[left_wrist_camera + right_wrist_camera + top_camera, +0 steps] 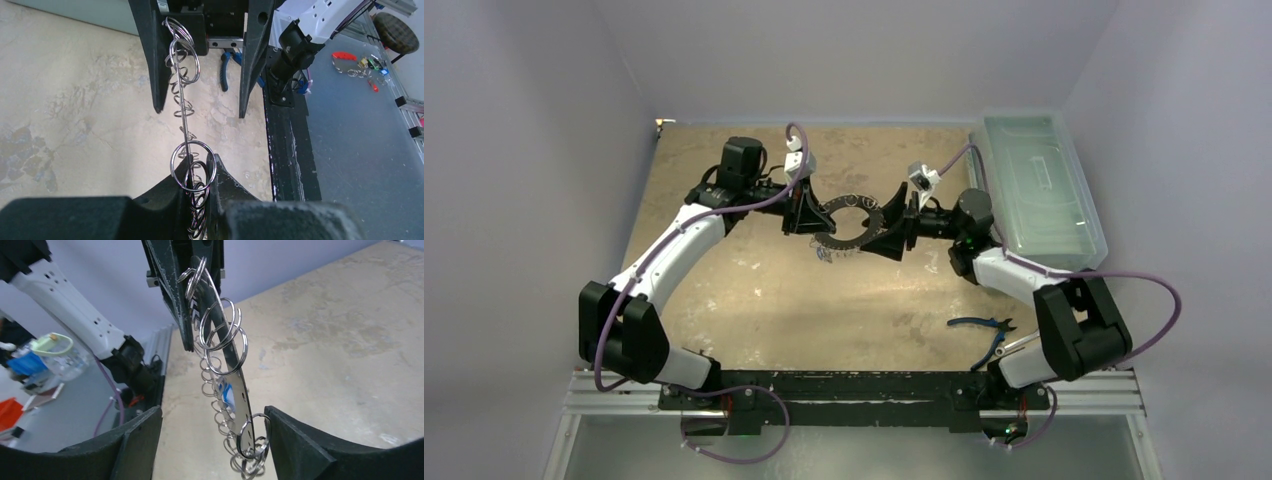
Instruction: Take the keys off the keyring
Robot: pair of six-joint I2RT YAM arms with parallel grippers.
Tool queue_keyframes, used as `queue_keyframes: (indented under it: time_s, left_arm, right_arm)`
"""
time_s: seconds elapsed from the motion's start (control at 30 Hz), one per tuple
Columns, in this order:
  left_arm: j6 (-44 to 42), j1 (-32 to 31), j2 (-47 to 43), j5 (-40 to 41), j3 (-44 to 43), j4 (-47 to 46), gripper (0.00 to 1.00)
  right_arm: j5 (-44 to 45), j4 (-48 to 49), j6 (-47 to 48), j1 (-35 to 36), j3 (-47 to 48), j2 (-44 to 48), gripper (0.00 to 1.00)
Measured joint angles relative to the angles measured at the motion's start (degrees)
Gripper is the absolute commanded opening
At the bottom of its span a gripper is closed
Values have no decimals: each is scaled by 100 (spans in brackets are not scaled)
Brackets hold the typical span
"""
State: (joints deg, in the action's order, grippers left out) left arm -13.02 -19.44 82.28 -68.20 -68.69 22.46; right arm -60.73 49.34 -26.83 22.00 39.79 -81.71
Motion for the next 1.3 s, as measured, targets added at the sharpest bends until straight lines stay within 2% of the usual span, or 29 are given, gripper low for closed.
queue_keyframes:
  time_s: [0.1, 0.23, 0.5, 0.53, 0.63, 0.7, 0.8, 0.87, 1.03, 1.2, 1.3]
  left_arm:
    - [164, 0, 0, -22, -2, -166, 0]
    - [437, -2, 0, -195, -11, -304, 0]
    - [737, -2, 0, -452, -11, -479, 1]
    - [778, -2, 0, -439, -11, -487, 9]
    - [857, 26, 0, -328, -11, -496, 45]
    - [837, 120, 0, 20, -11, -610, 60]
    - [944, 345, 2, 496, -11, -721, 76]
    - [990, 396, 0, 688, -9, -774, 79]
    - [1078, 597, -175, 1003, 192, -940, 81]
    - [1049, 828, -485, 1209, 758, -1169, 80]
    - [1209, 861, -573, 1102, 1285, -1635, 79]
  right_arm:
    - [-39, 721, -533, 94, -50, -229, 58]
    - [-28, 1222, -916, 157, -55, -302, 45]
    - [74, 1482, -1259, 127, -55, -332, 0]
    - [74, 1484, -1259, 125, -55, -332, 0]
    - [103, 1429, -1285, 125, -52, -330, 0]
    - [146, 1274, -1370, 122, -52, -295, 0]
    - [313, 1025, -1421, 118, -52, -197, 0]
    - [461, 815, -1419, 114, -52, -109, 0]
    - [743, 214, -1259, -22, -57, 170, 0]
    - [929, -140, -1169, -192, -61, 501, 0]
    - [1023, -184, -1154, -208, -61, 584, 0]
